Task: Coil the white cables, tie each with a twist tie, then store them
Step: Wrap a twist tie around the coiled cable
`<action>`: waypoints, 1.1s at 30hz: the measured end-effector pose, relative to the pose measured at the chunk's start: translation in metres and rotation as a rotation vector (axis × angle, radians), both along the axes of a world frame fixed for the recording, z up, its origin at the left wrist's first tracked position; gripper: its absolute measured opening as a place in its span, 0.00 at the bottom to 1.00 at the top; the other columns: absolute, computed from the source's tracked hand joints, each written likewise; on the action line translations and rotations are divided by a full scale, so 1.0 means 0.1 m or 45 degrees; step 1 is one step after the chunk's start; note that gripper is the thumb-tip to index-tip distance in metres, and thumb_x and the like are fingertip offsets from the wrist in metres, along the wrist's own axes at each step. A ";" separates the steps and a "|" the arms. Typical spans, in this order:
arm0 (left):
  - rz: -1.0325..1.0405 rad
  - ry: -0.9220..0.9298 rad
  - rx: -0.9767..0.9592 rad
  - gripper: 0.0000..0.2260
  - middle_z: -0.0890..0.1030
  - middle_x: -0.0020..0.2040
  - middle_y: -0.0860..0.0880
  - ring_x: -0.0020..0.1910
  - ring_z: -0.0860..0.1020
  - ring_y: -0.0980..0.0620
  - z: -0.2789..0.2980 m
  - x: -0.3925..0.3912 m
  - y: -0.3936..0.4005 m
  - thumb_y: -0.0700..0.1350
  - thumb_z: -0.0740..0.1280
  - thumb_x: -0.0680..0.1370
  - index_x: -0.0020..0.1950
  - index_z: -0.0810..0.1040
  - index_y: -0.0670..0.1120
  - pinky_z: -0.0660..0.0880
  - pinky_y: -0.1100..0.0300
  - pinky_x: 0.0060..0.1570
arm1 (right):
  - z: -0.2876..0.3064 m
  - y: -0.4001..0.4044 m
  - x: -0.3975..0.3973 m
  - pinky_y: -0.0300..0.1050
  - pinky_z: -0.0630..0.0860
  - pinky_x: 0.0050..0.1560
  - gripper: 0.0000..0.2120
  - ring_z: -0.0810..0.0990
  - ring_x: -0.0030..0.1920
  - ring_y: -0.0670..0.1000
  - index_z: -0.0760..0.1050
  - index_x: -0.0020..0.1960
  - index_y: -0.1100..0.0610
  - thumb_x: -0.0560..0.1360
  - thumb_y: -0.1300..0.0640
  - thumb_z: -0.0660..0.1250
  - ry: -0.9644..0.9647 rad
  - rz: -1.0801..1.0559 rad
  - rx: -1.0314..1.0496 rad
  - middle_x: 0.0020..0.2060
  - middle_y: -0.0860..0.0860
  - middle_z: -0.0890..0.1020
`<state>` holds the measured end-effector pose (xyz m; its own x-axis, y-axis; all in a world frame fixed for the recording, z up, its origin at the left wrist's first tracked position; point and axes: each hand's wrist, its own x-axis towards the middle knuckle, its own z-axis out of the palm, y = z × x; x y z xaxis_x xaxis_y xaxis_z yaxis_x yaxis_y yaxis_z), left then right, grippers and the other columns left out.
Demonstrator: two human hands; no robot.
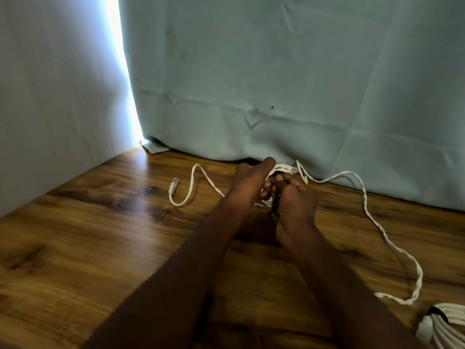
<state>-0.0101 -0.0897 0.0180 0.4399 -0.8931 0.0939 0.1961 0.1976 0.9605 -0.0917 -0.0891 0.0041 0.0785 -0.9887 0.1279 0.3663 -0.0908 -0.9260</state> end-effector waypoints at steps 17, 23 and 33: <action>0.077 -0.074 -0.058 0.12 0.71 0.27 0.43 0.18 0.67 0.53 -0.05 0.00 -0.04 0.44 0.68 0.80 0.38 0.77 0.41 0.63 0.65 0.22 | 0.15 0.00 -0.09 0.34 0.57 0.18 0.15 0.68 0.18 0.41 0.73 0.39 0.56 0.82 0.65 0.55 0.036 0.342 0.352 0.25 0.48 0.74; 0.369 0.045 -0.233 0.06 0.75 0.34 0.41 0.24 0.70 0.53 0.02 0.23 -0.05 0.39 0.69 0.79 0.42 0.76 0.46 0.65 0.65 0.25 | 0.30 0.19 -0.08 0.31 0.70 0.25 0.06 0.79 0.27 0.40 0.83 0.52 0.60 0.79 0.66 0.68 0.336 0.077 -0.080 0.33 0.52 0.83; 0.595 0.168 -0.351 0.08 0.72 0.29 0.48 0.25 0.70 0.54 0.04 0.57 0.01 0.40 0.69 0.80 0.42 0.74 0.46 0.64 0.64 0.25 | 0.24 0.02 -0.21 0.44 0.83 0.53 0.10 0.87 0.48 0.47 0.86 0.51 0.55 0.74 0.67 0.75 0.664 0.014 -0.516 0.45 0.48 0.88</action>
<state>0.0470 -0.0885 0.0216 0.8069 -0.5507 0.2139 0.1422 0.5325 0.8344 -0.1122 -0.0876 0.0283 0.2410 -0.8689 0.4324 -0.1182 -0.4684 -0.8756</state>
